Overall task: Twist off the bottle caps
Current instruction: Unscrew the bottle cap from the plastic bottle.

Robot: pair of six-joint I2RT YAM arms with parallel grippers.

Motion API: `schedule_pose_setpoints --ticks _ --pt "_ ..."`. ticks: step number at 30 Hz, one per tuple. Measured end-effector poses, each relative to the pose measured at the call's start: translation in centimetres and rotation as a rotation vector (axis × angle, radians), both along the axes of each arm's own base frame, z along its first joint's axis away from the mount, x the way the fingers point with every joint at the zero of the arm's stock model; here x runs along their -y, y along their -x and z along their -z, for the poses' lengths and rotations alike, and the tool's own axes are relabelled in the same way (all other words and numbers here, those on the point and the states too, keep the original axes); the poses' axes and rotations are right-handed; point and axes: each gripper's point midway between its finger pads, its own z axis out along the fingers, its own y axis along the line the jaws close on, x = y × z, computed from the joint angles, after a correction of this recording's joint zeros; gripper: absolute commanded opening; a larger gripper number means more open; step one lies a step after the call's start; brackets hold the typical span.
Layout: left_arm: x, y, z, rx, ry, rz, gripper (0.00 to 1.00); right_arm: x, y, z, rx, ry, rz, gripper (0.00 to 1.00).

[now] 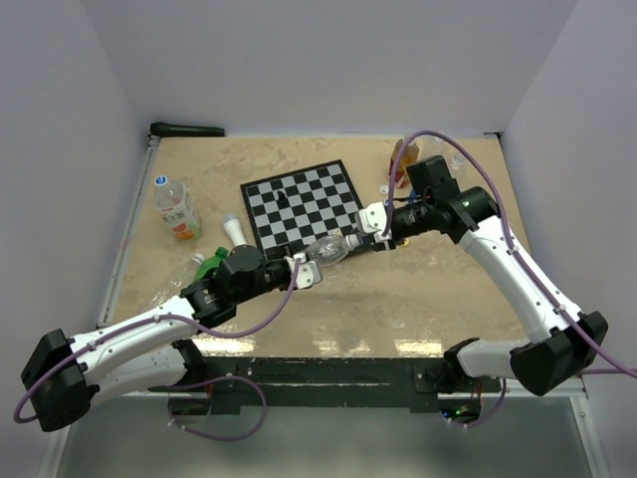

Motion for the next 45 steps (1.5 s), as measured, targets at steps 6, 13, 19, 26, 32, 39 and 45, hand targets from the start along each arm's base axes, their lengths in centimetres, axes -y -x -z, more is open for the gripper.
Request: schedule_pose_setpoints --ticks 6,13,19,26,32,39,45 --pt "-0.1 0.2 0.4 -0.012 -0.012 0.005 0.03 -0.1 0.0 0.6 -0.026 -0.006 0.015 0.14" --pt "-0.1 0.1 0.3 -0.010 -0.009 0.004 0.03 -0.2 -0.1 0.3 -0.106 -0.026 0.097 0.61" --pt "-0.2 0.2 0.8 -0.024 -0.026 0.003 0.03 0.3 -0.8 -0.6 -0.134 -0.046 0.194 0.81" --pt "-0.3 0.3 1.1 -0.031 -0.035 0.003 0.03 1.5 -1.4 -1.7 -0.159 -0.058 0.274 0.84" --pt "-0.4 0.3 1.1 -0.032 -0.036 0.003 0.02 2.8 -1.6 -2.9 -0.150 -0.037 0.319 0.85" --pt "-0.4 0.3 1.2 -0.033 -0.038 0.000 0.02 3.4 -0.8 -3.8 -0.161 -0.042 0.347 0.85" --pt "-0.5 0.2 1.0 -0.028 -0.034 -0.008 0.02 3.0 -0.3 -3.8 -0.247 -0.078 0.362 0.84"
